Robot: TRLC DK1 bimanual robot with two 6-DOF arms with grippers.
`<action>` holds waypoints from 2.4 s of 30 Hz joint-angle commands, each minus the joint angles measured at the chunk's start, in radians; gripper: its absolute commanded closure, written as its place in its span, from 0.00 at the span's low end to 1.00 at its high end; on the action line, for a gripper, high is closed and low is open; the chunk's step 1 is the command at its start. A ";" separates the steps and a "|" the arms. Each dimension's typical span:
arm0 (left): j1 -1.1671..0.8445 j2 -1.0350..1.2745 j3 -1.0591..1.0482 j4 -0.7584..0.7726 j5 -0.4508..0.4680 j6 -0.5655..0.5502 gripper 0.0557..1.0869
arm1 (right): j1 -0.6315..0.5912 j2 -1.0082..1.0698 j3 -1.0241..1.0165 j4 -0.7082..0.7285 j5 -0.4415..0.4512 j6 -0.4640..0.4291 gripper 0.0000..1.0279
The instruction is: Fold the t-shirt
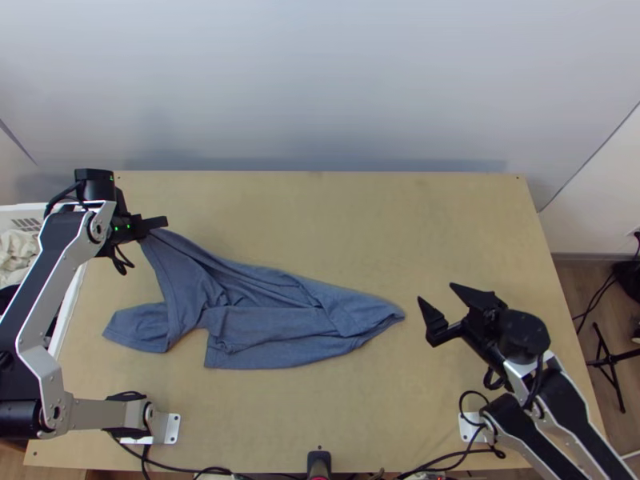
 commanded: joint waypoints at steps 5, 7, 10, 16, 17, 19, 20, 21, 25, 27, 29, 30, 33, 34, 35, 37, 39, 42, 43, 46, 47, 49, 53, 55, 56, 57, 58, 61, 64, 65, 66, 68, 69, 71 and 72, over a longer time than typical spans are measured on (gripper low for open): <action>0.013 -0.011 -0.014 -0.002 -0.001 0.009 0.96 | 0.172 0.146 0.171 -0.052 -0.055 -0.070 0.05; 0.018 -0.011 -0.014 0.000 -0.001 0.012 0.96 | 0.220 0.155 0.177 -0.073 -0.040 -0.205 0.05; 0.021 -0.007 -0.012 0.001 -0.001 0.015 0.97 | 0.307 0.154 0.172 -0.121 0.021 -0.471 0.05; 0.024 0.007 -0.014 0.001 0.009 0.007 0.96 | 0.363 0.157 0.167 -0.181 0.020 -0.845 0.05; 0.022 0.009 -0.014 0.001 0.012 0.002 0.96 | 0.376 0.164 0.163 -0.182 0.020 -0.880 0.05; 0.019 0.012 -0.014 0.001 0.024 -0.011 0.96 | 0.404 0.177 0.148 -0.177 0.021 -0.937 0.05; 0.019 0.012 -0.014 0.001 0.027 -0.019 0.97 | 0.415 0.183 0.140 -0.173 0.021 -0.949 0.07; 0.016 0.012 -0.016 0.000 0.032 -0.022 0.97 | 0.433 0.200 0.134 -0.165 0.024 -0.946 0.10; 0.005 0.013 -0.019 0.001 0.032 -0.027 0.96 | 0.496 0.253 0.125 -0.141 0.057 -0.880 0.17; 0.004 0.016 -0.022 0.001 0.032 -0.027 0.96 | 0.525 0.278 0.120 -0.124 0.058 -0.845 0.17; 0.004 0.018 -0.025 0.001 0.032 -0.027 0.97 | 0.553 0.302 0.109 -0.107 0.058 -0.819 0.17; 0.004 0.019 -0.025 0.001 0.032 -0.027 0.97 | 0.557 0.313 0.098 -0.090 0.058 -0.817 0.17; 0.005 0.019 -0.025 0.001 0.032 -0.024 0.96 | 0.565 0.347 0.074 -0.046 0.058 -0.807 0.30; 0.005 0.021 -0.025 0.001 0.032 -0.024 0.96 | 0.564 0.352 0.065 -0.019 0.058 -0.805 0.45; 0.005 0.022 -0.025 0.001 0.032 -0.024 0.96 | 0.564 0.352 0.051 0.002 0.058 -0.808 0.51; 0.005 0.022 -0.023 0.001 0.032 -0.022 0.96 | 0.564 0.364 0.029 0.030 0.058 -0.811 0.51; 0.005 0.022 -0.022 0.001 0.032 -0.021 0.96 | 0.560 0.381 0.011 0.054 0.058 -0.808 0.51; 0.007 0.024 -0.020 0.001 0.032 -0.019 0.96 | 0.559 0.391 -0.024 0.112 0.057 -0.811 0.52; 0.008 0.026 -0.020 0.001 0.032 -0.017 0.96 | 0.557 0.402 -0.032 0.129 0.057 -0.811 0.52; 0.010 0.026 -0.019 0.001 0.032 -0.017 0.97 | 0.544 0.436 -0.053 0.191 0.057 -0.811 0.52; 0.010 0.026 -0.019 0.001 0.032 -0.016 0.96 | 0.534 0.454 -0.058 0.208 0.057 -0.813 0.52; 0.010 0.027 -0.019 0.001 0.032 -0.016 0.97 | 0.518 0.486 -0.067 0.227 0.057 -0.811 0.52; 0.010 0.032 -0.017 0.001 0.032 -0.016 0.96 | 0.493 0.533 -0.086 0.280 0.055 -0.819 0.52; 0.008 0.035 -0.017 0.001 0.032 -0.016 0.97 | 0.478 0.554 -0.099 0.323 0.054 -0.837 0.52; 0.008 0.036 -0.017 0.001 0.032 -0.016 0.96 | 0.473 0.563 -0.104 0.338 0.054 -0.844 0.52; 0.008 0.038 -0.016 0.001 0.032 -0.016 0.97 | 0.472 0.571 -0.106 0.344 0.054 -0.847 0.52; 0.008 0.038 -0.016 0.003 0.032 -0.016 0.96 | 0.470 0.580 -0.106 0.364 0.052 -0.845 0.52; 0.008 0.041 -0.016 0.001 0.032 -0.016 0.96 | 0.470 0.600 -0.106 0.402 0.052 -0.851 0.63; 0.005 0.042 -0.017 0.003 0.033 -0.016 0.96 | 0.468 0.623 -0.099 0.428 0.052 -0.860 0.66; 0.004 0.044 -0.017 0.003 0.032 -0.016 0.97 | 0.467 0.632 -0.096 0.433 0.052 -0.860 0.66; 0.004 0.044 -0.017 0.003 0.032 -0.016 0.96 | 0.462 0.637 -0.095 0.435 0.052 -0.863 0.66; 0.005 0.045 -0.016 0.003 0.032 -0.016 0.96 | 0.458 0.651 -0.095 0.451 0.052 -0.868 0.66; 0.005 0.047 -0.014 0.003 0.032 -0.016 0.96 | 0.456 0.657 -0.095 0.456 0.052 -0.871 0.66; 0.005 0.049 -0.011 0.003 0.032 -0.016 0.97 | 0.453 0.668 -0.096 0.473 0.050 -0.873 0.66; 0.007 0.050 -0.011 0.003 0.032 -0.016 0.97 | 0.449 0.675 -0.095 0.479 0.050 -0.876 0.66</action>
